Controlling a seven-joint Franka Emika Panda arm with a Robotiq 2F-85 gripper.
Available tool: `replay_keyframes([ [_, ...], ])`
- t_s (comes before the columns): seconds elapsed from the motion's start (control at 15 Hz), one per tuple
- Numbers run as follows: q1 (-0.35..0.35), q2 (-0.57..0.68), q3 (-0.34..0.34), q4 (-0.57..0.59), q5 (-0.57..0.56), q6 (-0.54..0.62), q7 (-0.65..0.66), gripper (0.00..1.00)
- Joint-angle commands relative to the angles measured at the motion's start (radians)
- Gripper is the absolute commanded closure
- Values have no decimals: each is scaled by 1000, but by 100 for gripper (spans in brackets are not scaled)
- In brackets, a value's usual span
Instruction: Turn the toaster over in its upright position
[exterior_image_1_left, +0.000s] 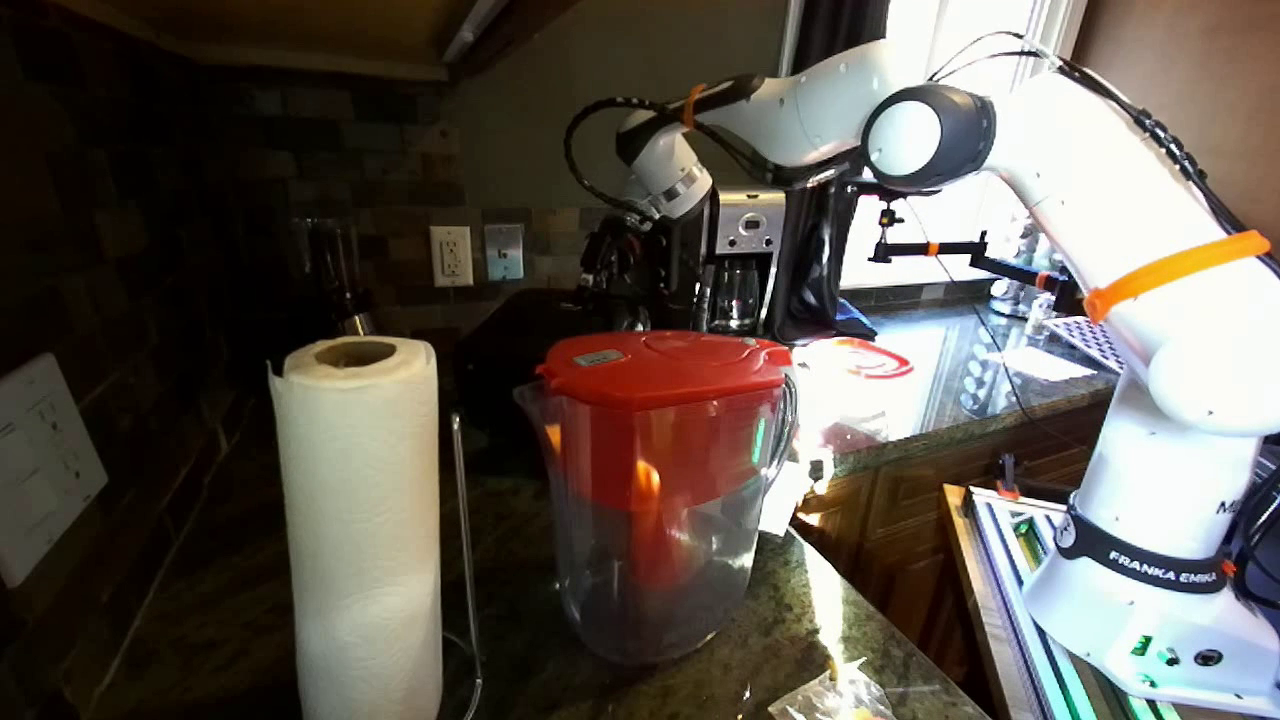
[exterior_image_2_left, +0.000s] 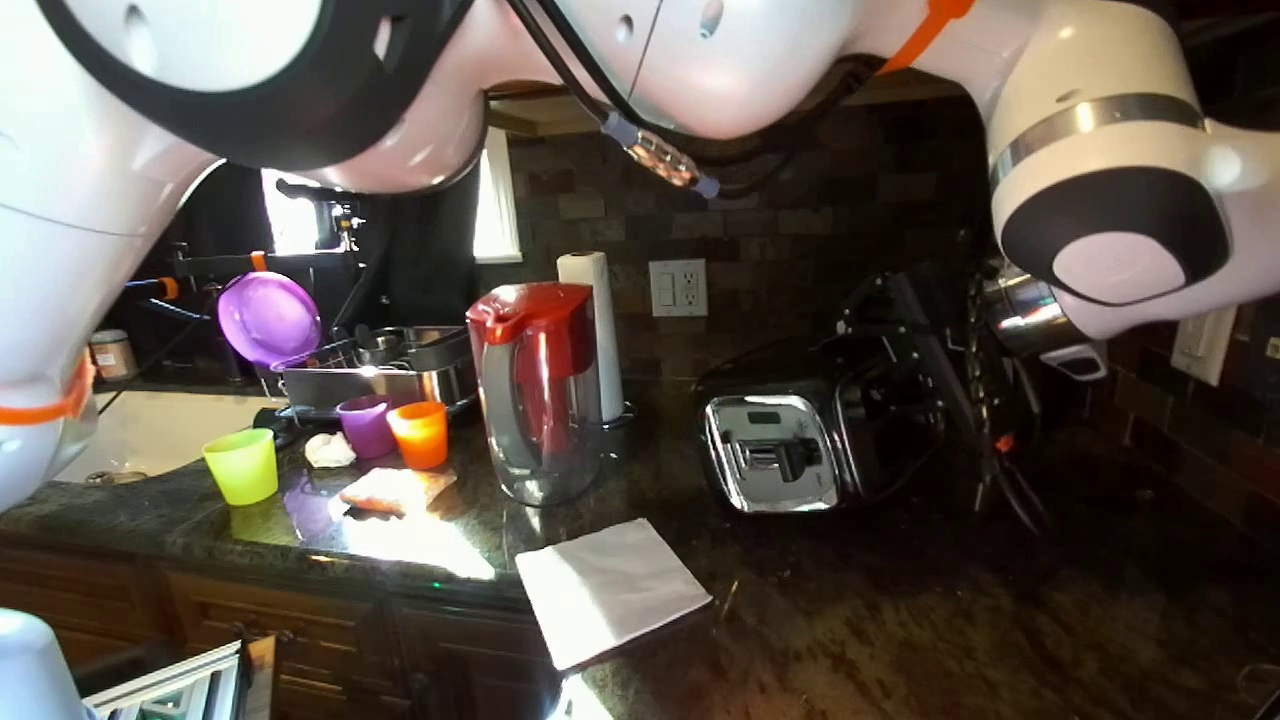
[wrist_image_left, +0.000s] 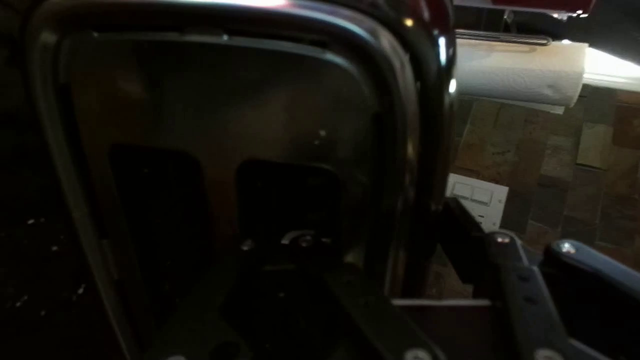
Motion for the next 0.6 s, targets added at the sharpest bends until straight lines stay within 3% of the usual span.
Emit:
replay_keyframes([
  [0.0, 59, -108, -40, -82, -94, 123, -52, 75],
  [0.27, 116, -189, -61, -150, -192, 252, -79, 75],
  [0.53, 134, -276, -38, -251, -308, 399, -89, 75],
])
